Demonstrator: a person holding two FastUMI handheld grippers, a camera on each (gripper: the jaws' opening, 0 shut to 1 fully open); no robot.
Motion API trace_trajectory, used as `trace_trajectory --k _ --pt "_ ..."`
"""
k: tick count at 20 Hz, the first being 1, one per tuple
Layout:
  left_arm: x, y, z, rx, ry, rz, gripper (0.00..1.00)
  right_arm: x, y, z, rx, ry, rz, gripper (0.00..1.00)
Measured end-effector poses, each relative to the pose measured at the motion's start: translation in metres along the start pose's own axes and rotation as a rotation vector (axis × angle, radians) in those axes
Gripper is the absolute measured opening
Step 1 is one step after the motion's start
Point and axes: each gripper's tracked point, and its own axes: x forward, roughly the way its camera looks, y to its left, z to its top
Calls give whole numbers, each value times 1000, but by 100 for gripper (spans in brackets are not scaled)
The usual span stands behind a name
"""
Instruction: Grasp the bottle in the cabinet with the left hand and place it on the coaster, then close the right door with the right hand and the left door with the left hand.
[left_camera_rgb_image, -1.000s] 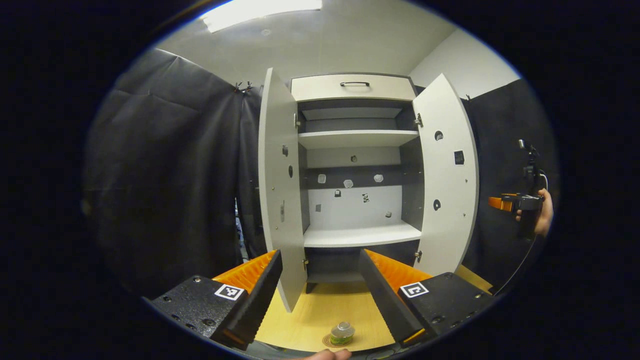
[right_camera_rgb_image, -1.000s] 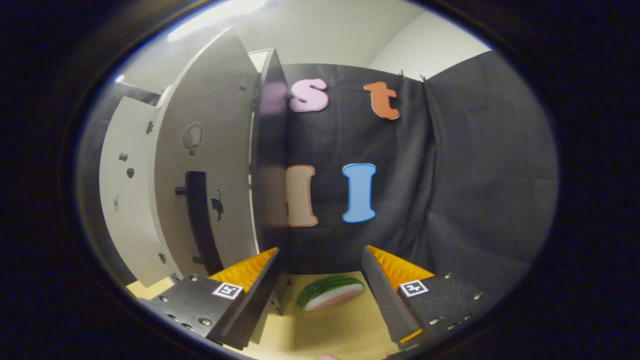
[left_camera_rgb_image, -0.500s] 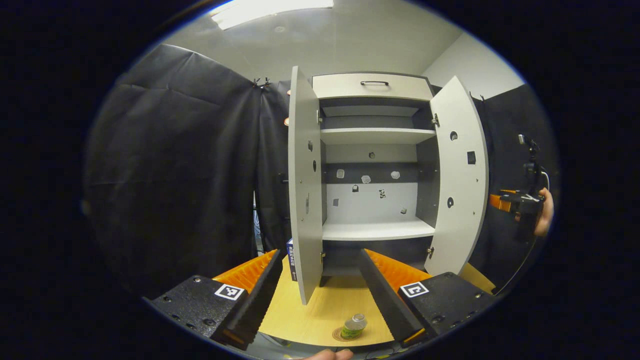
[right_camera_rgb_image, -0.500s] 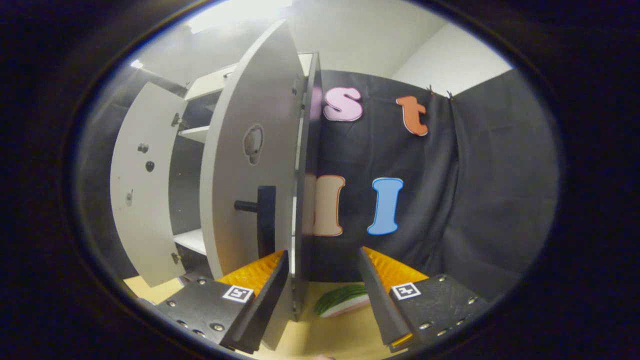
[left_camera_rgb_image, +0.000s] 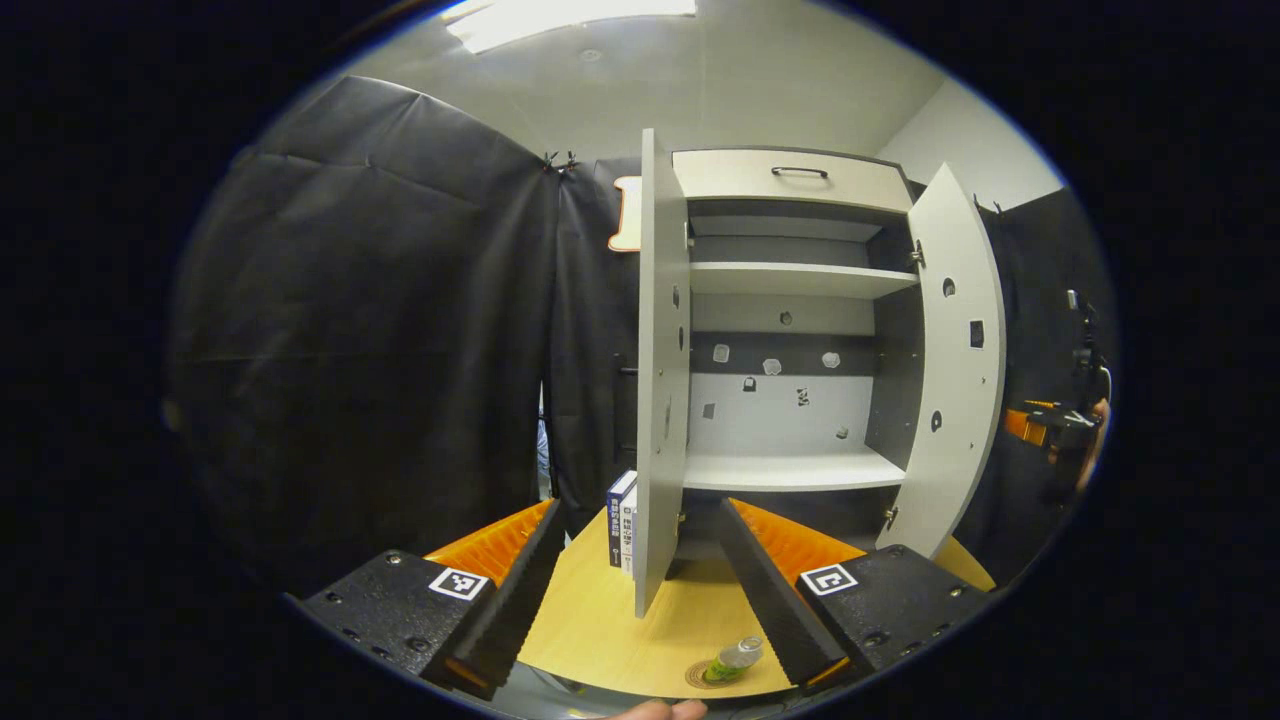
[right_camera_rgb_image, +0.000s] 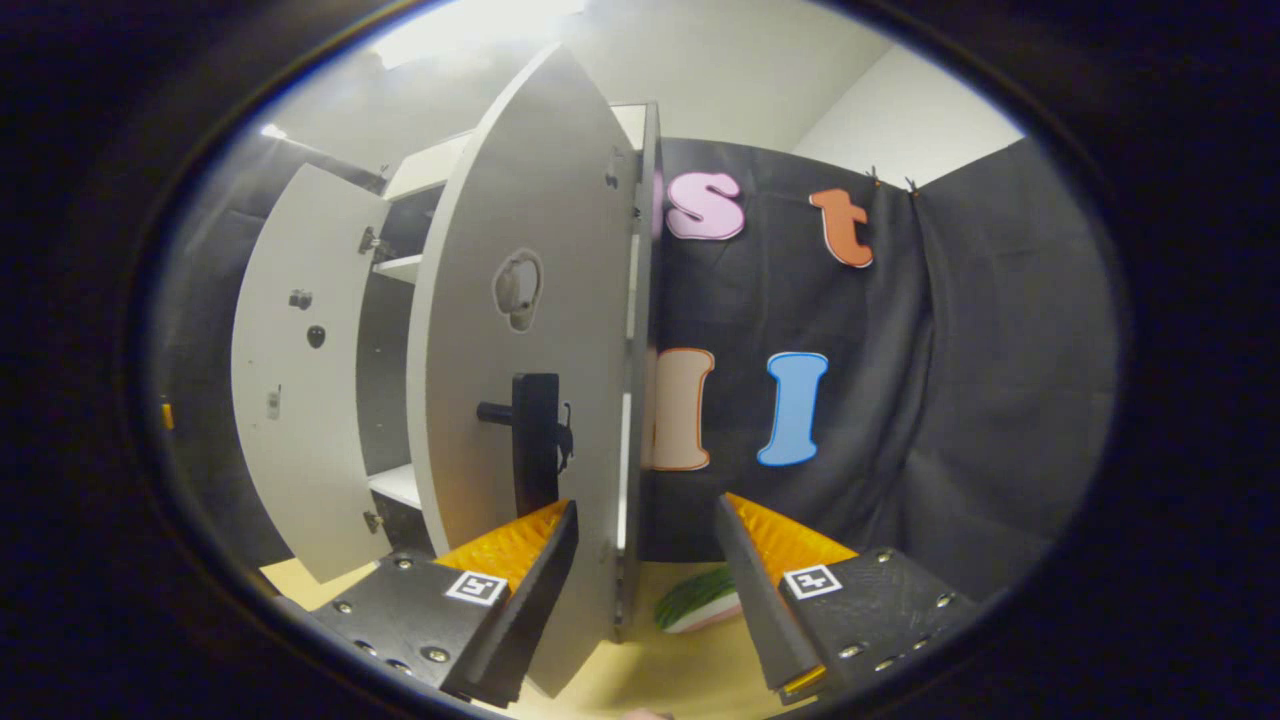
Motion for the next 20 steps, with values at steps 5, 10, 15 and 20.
trace_trajectory --k 5,10,15,20 --pt "30 5 9 -14 -16 -22 99 9 27 7 -37 -29 -21 82" --pt "62 26 10 -8 -28 -27 97 22 40 13 33 -54 -76 82" --pt "96 47 10 -18 -27 -37 97 36 90 17 15 -55 -7 81" --pt "125 61 9 -31 -32 -71 98 40 139 21 -8 -89 90 97"
